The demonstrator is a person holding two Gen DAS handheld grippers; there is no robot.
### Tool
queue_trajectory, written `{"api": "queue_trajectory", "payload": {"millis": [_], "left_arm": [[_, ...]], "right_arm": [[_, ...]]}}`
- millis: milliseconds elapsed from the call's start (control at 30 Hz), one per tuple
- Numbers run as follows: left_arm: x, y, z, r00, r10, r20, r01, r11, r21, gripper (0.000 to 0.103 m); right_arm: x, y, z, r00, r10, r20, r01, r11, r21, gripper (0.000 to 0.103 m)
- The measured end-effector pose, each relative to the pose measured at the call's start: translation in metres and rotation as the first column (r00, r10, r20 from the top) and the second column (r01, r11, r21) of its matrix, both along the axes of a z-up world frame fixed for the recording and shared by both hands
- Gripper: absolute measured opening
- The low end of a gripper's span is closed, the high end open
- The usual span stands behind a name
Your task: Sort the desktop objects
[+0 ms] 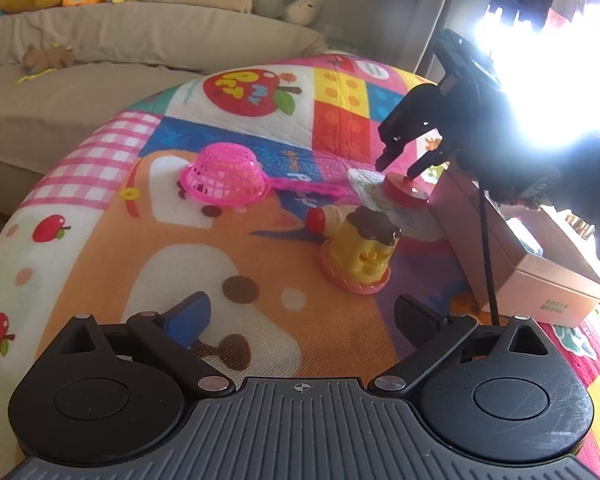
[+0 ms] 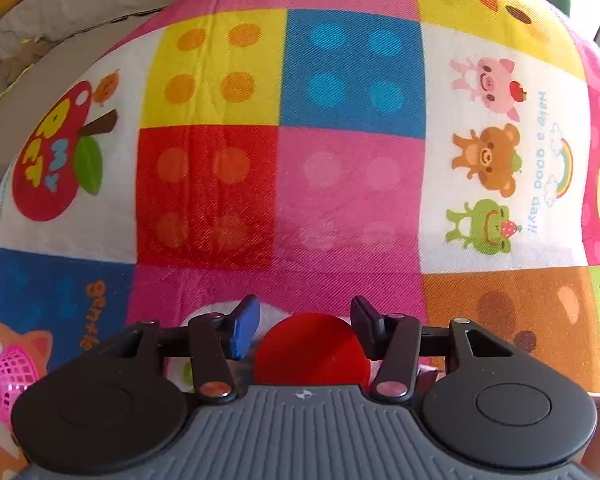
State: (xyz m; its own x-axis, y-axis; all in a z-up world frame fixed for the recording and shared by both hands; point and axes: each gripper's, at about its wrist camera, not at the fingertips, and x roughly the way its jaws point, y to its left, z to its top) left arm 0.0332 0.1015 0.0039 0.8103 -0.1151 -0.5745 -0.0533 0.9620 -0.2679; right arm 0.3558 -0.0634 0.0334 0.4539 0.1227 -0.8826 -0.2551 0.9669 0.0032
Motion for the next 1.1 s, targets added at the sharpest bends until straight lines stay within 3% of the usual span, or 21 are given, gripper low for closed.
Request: {"api": "queue_trajectory", "payload": {"millis": [267,433,533,600,667,733,833,967,1100], "left_arm": [[0.001,-0.004,0.0,1.0,0.002,-0.008,-0.002,1.0,0.026,0.101],[0.001,-0.005,0.0,1.0,0.007,-0.011,-0.007,0.999,0.037,0.101],[0.002,-0.005,0.0,1.0,0.009,-0.012,-0.008,0.999,0.04,0.101],[0.002,-0.005,0.0,1.0,0.009,-0.013,-0.008,0.999,0.042,0.101],[0.002,-0.005,0.0,1.0,0.008,-0.014,-0.008,0.999,0.044,0.101],[0.002,-0.005,0.0,1.0,0.008,-0.014,-0.007,0.999,0.044,0.101],[0.002,-0.005,0.0,1.0,0.008,-0.014,-0.007,0.999,0.043,0.101],[0.002,-0.005,0.0,1.0,0.006,-0.014,-0.006,0.999,0.043,0.101],[0.002,-0.004,-0.001,1.0,0.006,-0.012,-0.006,0.999,0.036,0.101]], "right_arm": [[-0.076,0.027,0.018,0.975,0.22,-0.03,-0.219,0.975,0.043,0.045],[-0.113,0.026,0.024,0.953,0.293,-0.075,-0.286,0.954,0.094,0.045],[-0.14,0.003,0.044,0.959,0.281,0.041,-0.283,0.953,0.105,0.048],[-0.168,-0.008,0.059,0.94,0.283,0.189,-0.291,0.957,0.011,0.055],[-0.19,-0.017,0.066,0.906,0.291,0.307,-0.269,0.957,-0.113,0.07],[-0.196,-0.025,0.065,0.897,0.289,0.333,-0.244,0.955,-0.171,0.071],[-0.186,-0.041,0.062,0.934,0.219,0.283,-0.194,0.974,-0.115,0.071],[-0.175,-0.038,0.076,0.927,0.204,0.314,-0.202,0.979,-0.039,0.071],[-0.137,-0.015,0.073,0.974,0.183,0.134,-0.201,0.969,0.141,0.068]]}}
